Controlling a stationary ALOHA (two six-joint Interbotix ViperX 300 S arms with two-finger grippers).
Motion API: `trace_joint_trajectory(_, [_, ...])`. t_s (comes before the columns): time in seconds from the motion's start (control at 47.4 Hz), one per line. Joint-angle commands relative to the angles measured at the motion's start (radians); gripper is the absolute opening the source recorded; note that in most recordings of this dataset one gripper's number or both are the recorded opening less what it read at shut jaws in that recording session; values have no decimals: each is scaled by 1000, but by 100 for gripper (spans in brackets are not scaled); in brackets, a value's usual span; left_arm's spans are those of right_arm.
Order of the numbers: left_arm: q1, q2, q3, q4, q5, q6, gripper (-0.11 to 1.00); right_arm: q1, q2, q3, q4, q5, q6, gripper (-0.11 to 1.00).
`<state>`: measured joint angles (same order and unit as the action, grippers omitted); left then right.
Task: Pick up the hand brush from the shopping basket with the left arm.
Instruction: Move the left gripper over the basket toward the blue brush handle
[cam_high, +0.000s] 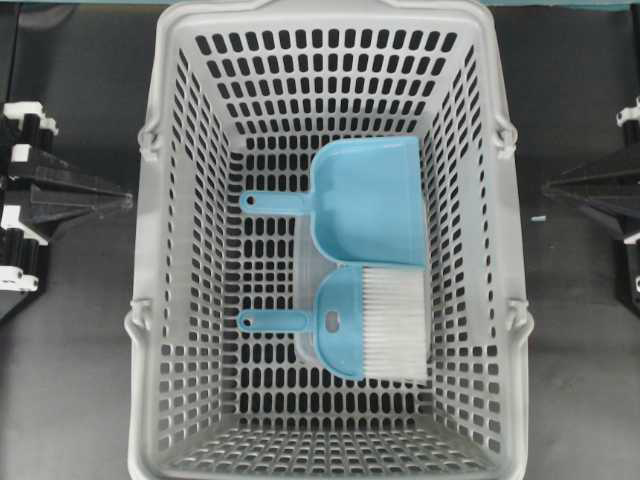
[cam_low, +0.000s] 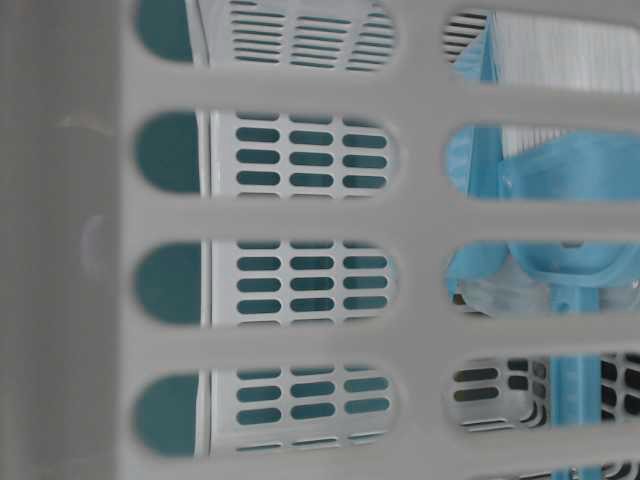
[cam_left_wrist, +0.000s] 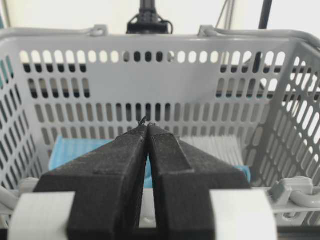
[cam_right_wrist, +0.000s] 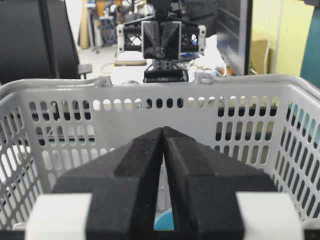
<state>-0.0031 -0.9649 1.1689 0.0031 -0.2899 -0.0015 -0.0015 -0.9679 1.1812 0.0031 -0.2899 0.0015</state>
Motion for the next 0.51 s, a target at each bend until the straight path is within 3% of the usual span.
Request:
trace_joint_trajectory(0.0, [2, -6, -84, 40, 83, -37, 6, -3, 6, -21, 3, -8, 11, 0])
trace_joint_trajectory(0.105, [-17, 14, -183, 41, 241, -87, 0, -9, 2, -31, 32, 9, 11, 0])
trace_joint_trajectory(0.485, [-81, 259, -545, 41, 710, -97, 0, -9, 0, -120, 35, 160, 8, 0])
